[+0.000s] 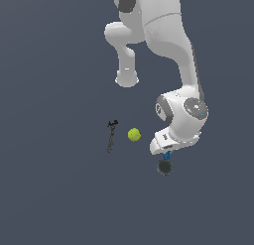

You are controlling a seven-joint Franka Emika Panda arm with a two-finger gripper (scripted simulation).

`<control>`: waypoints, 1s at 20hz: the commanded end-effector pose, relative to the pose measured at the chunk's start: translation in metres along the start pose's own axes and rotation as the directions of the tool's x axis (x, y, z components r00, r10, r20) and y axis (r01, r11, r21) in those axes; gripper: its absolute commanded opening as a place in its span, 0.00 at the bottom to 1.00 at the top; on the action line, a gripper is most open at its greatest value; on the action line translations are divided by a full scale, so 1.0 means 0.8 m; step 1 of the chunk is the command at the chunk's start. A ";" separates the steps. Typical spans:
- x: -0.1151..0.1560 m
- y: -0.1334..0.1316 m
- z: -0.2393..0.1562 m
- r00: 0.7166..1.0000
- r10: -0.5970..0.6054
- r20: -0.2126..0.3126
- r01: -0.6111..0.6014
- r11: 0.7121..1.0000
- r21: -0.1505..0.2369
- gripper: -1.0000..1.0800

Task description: Pick up a designated object from a clutter of objects.

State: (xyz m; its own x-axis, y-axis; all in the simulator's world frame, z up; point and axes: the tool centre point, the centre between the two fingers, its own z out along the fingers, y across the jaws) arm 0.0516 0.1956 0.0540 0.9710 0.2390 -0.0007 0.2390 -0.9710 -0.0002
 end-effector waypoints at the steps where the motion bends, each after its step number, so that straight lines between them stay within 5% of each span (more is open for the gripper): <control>1: 0.001 0.001 0.000 1.000 0.001 -0.001 -0.001 1.000 0.000 0.00; 20: -0.012 0.002 -0.034 1.000 0.000 0.000 0.000 1.000 -0.001 0.00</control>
State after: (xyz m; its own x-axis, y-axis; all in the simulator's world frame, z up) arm 0.0446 0.1923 0.0743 0.9711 0.2388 -0.0015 0.2388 -0.9711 0.0002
